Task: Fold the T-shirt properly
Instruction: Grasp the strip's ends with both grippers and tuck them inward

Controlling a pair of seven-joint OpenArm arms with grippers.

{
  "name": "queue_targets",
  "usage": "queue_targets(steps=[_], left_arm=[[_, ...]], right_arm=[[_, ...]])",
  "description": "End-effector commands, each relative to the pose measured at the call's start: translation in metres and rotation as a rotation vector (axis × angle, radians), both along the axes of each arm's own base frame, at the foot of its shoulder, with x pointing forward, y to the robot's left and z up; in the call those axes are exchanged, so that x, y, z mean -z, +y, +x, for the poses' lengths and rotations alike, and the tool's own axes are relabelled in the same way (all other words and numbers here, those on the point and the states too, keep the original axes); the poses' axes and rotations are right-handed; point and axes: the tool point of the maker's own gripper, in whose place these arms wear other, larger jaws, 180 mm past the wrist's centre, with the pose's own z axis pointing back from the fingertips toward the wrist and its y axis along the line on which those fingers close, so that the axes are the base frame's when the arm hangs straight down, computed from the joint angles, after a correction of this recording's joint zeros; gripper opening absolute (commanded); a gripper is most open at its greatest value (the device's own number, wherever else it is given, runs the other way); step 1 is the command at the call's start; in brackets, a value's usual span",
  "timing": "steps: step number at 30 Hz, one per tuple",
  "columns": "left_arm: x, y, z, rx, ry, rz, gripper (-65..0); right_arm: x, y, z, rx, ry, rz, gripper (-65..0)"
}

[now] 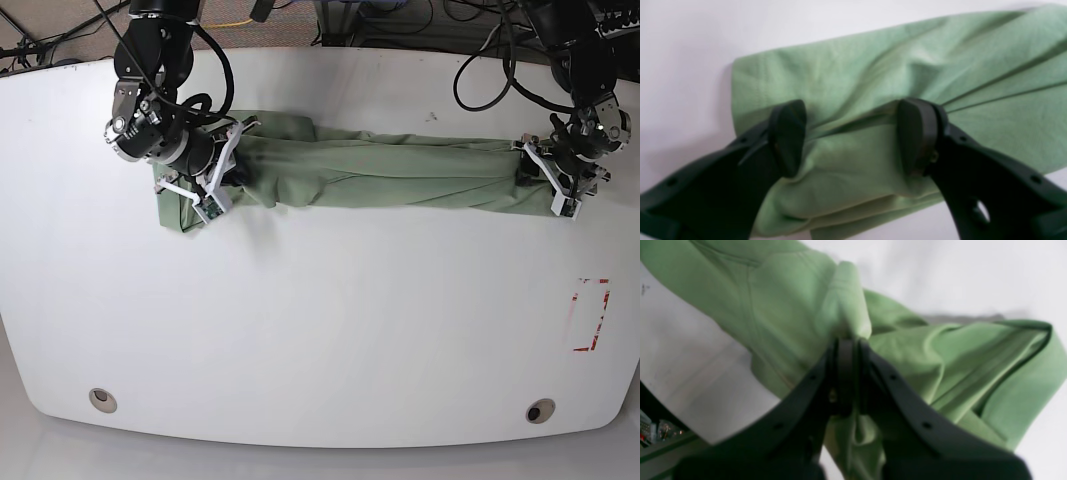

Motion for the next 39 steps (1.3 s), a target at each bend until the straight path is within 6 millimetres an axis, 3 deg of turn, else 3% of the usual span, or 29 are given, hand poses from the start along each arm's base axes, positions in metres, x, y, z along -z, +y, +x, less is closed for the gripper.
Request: queue_targets(steps=[1,7,11,14,19,24,26,29,32,39], left_arm=[[0.007,0.009,-0.01,0.0,0.065,0.053,-25.4],[0.005,0.014,-0.01,0.001,0.064,0.065,-25.4],[0.001,0.015,-0.007,0.003,0.054,0.068,-25.4],[0.001,0.015,-0.007,0.002,0.054,0.069,-25.4],[-0.007,0.015,0.005,0.0,0.025,0.067,-25.4],[-0.012,0.027,0.005,-0.039,0.008,0.069,-25.4],[-0.013,0.031,0.004,-0.054,0.006,0.07,-25.4],[-0.014,0.031,0.004,-0.054,0.005,0.07,-25.4],[-0.012,0.032,0.003,-0.057,0.01,0.067,-25.4],[-0.012,0.032,0.001,-0.057,0.012,0.069,-25.4]], right_arm=[[-0.009,-0.025,0.007,0.074,-0.041,-0.014,-59.6],[-0.002,-0.084,0.011,0.269,-0.035,-0.012,-33.0],[-0.006,-0.093,0.01,0.298,-0.049,-0.008,-26.5],[-0.022,-0.081,0.006,0.27,-0.085,0.026,-26.5],[-0.035,-0.037,0.002,0.199,-0.077,0.234,-26.5],[-0.017,-0.004,-0.001,0.173,-0.005,0.341,-26.5],[0.002,0.003,-0.006,0.178,0.062,0.379,-28.5],[0.022,0.004,-0.005,0.209,0.118,0.43,-37.7],[0.042,-0.009,-0.009,0.232,0.174,0.427,-46.1],[0.05,-0.041,-0.001,0.272,0.156,0.4,-46.5]])
